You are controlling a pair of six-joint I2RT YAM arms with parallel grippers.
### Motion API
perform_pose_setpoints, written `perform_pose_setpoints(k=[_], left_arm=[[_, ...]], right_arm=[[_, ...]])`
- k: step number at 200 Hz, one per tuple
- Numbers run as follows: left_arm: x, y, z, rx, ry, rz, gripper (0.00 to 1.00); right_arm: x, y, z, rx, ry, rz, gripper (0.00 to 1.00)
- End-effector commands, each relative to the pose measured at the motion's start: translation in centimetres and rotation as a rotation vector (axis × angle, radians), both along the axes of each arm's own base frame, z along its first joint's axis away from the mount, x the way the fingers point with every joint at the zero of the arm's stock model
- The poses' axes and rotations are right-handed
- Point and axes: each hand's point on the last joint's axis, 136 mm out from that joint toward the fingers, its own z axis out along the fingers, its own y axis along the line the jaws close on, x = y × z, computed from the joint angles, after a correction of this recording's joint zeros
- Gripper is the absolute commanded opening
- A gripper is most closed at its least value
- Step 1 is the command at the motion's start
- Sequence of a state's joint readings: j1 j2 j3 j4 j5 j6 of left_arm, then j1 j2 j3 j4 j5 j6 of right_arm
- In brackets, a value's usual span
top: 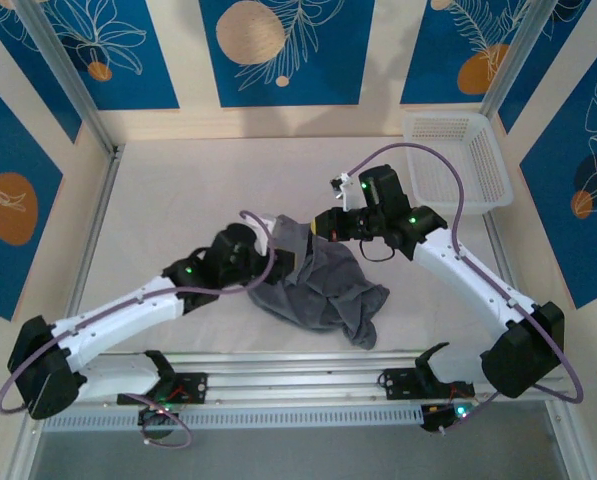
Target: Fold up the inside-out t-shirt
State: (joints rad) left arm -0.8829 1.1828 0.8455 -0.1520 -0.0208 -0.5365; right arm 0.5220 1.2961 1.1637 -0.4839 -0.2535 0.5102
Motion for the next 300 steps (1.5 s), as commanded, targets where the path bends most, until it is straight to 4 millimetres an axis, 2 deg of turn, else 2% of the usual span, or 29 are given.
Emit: perform_pose_setpoints(k=[1, 32, 57, 78, 113, 145, 165, 182, 206, 237, 242, 262, 285, 300], left_arm=[[0.7, 0.2, -1.9, 0.059, 0.004, 0.108, 0.49], [2.0, -0.1, -4.3, 0.243, -0.066, 0.142, 0.54], [2.8, -0.6, -6.0, 0.313, -0.075, 0.132, 0.57], [3.3, -1.1, -6.3, 0.334, -0.087, 0.123, 0.59], [3.5, -2.1, -6.9, 0.367, -0.114, 0.077, 0.73], [3.4, -2.1, -8.4, 0.406, -0.124, 0.06, 0.77], [3.9, -1.8, -8.4, 0.425, -0.139, 0.088, 0.77], [4.6, -1.3, -8.2, 0.448, -0.158, 0.13, 0.72], [5.3, -0.2, -7.6, 0.478, -0.184, 0.186, 0.59], [4.7, 0.7, -6.3, 0.419, -0.183, 0.186, 0.42], [4.5, 0.7, -6.1, 0.405, -0.177, 0.178, 0.37], [3.5, 1.0, -5.2, 0.316, -0.139, 0.151, 0.0], [2.9, 2.8, -3.2, 0.24, -0.106, 0.168, 0.0], [3.0, 5.6, -0.1, 0.19, -0.094, 0.221, 0.0]], right_arm=[[0.0, 0.1, 0.8, 0.018, 0.016, -0.008, 0.0], [0.0, 0.2, 0.9, 0.019, 0.02, -0.005, 0.0], [0.1, 0.2, 1.0, 0.019, 0.016, -0.008, 0.0], [0.0, 0.1, 1.0, 0.018, 0.016, -0.007, 0.0], [0.0, 0.1, 0.8, 0.016, 0.02, -0.008, 0.0], [0.1, 0.2, 0.8, 0.017, 0.017, -0.006, 0.0], [0.1, 0.2, 0.8, 0.018, 0.02, -0.005, 0.0], [0.0, 0.2, 0.8, 0.02, 0.024, -0.004, 0.0], [-0.1, 0.1, 0.6, 0.012, 0.029, -0.006, 0.0], [0.0, -0.2, 0.4, 0.004, 0.026, -0.014, 0.0], [0.1, -0.2, 0.4, 0.004, 0.027, -0.016, 0.0], [0.3, -0.4, 0.1, -0.002, 0.034, -0.027, 0.0], [1.1, -1.6, -0.8, -0.05, 0.054, -0.102, 0.0], [1.5, -2.3, -1.2, -0.072, 0.069, -0.148, 0.0]])
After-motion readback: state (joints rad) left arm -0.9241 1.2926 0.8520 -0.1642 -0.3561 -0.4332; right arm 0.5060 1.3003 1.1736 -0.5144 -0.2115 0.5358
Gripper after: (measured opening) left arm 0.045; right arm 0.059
